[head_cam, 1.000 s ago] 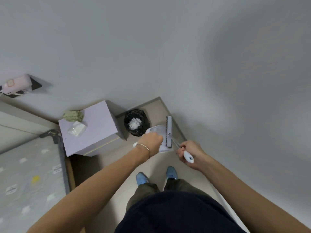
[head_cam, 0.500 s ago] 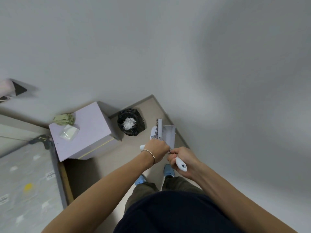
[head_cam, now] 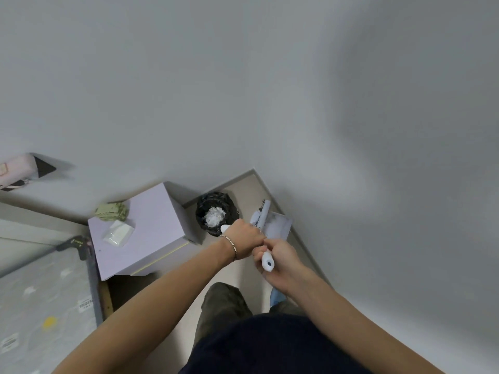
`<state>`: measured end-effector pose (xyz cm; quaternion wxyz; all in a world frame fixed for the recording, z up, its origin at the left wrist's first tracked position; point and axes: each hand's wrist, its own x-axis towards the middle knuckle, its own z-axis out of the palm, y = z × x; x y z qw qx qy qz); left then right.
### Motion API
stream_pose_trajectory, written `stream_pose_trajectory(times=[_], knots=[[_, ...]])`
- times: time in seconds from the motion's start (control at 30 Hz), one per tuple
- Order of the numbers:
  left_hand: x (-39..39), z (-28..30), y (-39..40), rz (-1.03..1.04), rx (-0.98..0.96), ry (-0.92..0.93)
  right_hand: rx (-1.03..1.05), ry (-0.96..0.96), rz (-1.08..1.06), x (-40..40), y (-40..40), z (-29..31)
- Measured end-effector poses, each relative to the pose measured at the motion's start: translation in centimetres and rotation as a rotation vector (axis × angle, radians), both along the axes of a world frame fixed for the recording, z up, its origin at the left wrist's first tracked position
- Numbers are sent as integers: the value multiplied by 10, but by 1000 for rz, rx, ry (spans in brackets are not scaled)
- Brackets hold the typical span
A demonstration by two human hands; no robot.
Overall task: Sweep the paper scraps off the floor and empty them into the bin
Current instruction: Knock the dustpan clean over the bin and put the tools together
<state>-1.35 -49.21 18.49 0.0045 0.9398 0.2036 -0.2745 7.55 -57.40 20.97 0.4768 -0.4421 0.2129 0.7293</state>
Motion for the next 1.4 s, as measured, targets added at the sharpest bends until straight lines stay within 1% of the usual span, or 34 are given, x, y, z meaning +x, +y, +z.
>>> stream_pose_trajectory(times=[0.07, 0.13, 0.2, 0.3, 0.37, 0.53, 0.6, 0.7, 0.77, 0.83, 0.9, 0.97, 1.03, 1.17, 1.3, 1.37, 1.4], knots=[[3, 1, 21, -8, 16, 13, 19, 60, -37, 4, 20, -4], [5, -1, 43, -10, 18, 20, 39, 71, -20, 9, 40, -7], [10, -6, 76, -29, 12, 30, 60, 23, 45, 11, 67, -12], [13, -19, 126, -78, 39, 39, 68, -100, 142, 14, 106, -21], [14, -39, 168, -155, 50, 16, 62, -163, 144, 14, 139, -32], [16, -91, 260, -337, 58, 24, -3, -286, 45, 3, 221, -54], [19, -119, 306, -368, 34, 20, -36, -346, 12, -1, 263, -76], [19, -147, 355, -431, 23, -1, -94, -422, -12, -7, 311, -103], [21, -162, 383, -478, 22, -39, -135, -422, -60, -14, 338, -122], [19, -181, 407, -518, 31, 22, -170, -425, -82, -20, 361, -140], [17, -199, 429, -555, 61, -18, -197, -440, -73, -22, 381, -157], [16, -209, 446, -537, 55, -35, -203, -453, -59, -22, 398, -167], [14, -222, 462, -516, 28, -91, -193, -469, -44, -21, 415, -175], [12, -231, 487, -477, 84, -222, -164, -465, -75, -19, 440, -182], [11, -230, 496, -294, 18, -337, -158, -469, -34, -12, 457, -182], [8, -223, 497, -141, -98, -417, -155, -471, 6, -8, 462, -180], [3, -219, 498, -34, -189, -414, -147, -461, 18, -8, 463, -176]])
